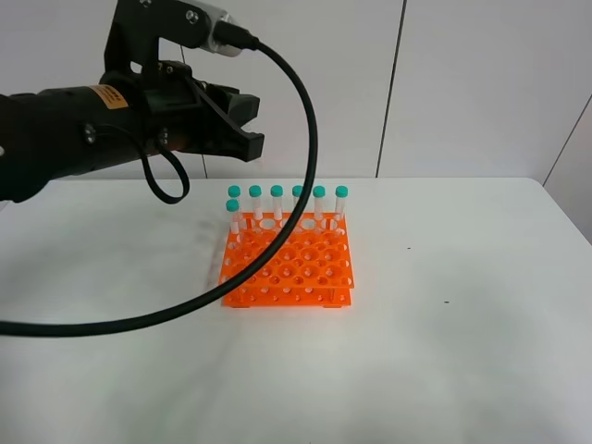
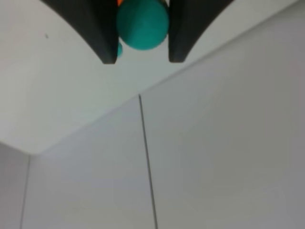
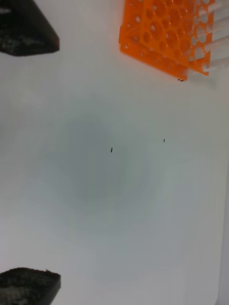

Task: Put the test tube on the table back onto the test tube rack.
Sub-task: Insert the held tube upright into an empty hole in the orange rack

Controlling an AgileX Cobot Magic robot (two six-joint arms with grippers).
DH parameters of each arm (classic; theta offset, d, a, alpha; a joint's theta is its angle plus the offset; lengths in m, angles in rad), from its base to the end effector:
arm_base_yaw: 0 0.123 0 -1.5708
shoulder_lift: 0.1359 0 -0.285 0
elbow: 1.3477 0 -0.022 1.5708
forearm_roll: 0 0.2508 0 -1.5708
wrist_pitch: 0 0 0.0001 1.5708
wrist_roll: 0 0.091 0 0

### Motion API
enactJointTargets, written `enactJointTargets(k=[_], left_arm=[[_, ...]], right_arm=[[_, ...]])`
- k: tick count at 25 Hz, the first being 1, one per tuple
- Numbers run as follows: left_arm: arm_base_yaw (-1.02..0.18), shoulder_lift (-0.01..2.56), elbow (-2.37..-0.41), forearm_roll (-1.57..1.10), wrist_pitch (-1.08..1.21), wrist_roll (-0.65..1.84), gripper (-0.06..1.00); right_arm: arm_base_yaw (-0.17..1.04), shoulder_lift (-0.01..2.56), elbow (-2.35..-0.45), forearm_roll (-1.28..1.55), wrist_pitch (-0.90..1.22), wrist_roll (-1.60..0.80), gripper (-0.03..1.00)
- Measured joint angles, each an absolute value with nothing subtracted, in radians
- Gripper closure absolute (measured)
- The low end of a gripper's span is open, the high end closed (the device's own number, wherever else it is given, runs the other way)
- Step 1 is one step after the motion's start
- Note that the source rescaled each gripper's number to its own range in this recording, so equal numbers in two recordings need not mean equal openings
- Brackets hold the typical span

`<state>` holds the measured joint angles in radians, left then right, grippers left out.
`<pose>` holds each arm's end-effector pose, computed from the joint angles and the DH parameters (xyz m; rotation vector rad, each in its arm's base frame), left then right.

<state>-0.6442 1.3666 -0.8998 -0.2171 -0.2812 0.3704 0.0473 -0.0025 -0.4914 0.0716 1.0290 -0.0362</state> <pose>0.2527 -0.1830 0.3252 0.6186 1.5672 -0.3135 -0.0033 0.0054 0.2776 -0.0859 2.0161 0.0924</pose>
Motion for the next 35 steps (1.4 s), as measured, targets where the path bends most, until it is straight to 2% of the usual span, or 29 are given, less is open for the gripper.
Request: enactJointTargets(k=[5, 10, 16, 24, 31, 35], left_arm=[[-0.644, 1.47, -0.965, -0.141, -0.202, 0.343, 0.94], [-0.644, 1.579, -1.08, -0.019, -0.038, 0.175, 0.94], [-0.635, 1.691, -1.16, 0.067, 0.013, 0.021, 0.94], [-0.551, 1.76, -1.175, 0.074, -0.048, 0.008, 0.94], [-0.547, 1.765, -1.172, 0.096, -0.136, 0.064, 0.94], [-0.547, 1.765, -1.104, 0.096, -0.253, 0.06, 0.94]], right_arm=[[0.047, -0.003, -0.491, 0.072, 1.029, -0.036, -0.01], [0.047, -0.003, -0.491, 0.072, 1.029, -0.036, -0.01], [0.047, -0.003, -0.491, 0.072, 1.029, -0.036, -0.01], [0.047, -0.003, -0.491, 0.073, 1.029, -0.036, -0.01], [0.047, -0.003, -0.491, 0.073, 1.029, -0.036, -0.01], [0.047, -0.003, -0.491, 0.073, 1.029, -0.036, -0.01]])
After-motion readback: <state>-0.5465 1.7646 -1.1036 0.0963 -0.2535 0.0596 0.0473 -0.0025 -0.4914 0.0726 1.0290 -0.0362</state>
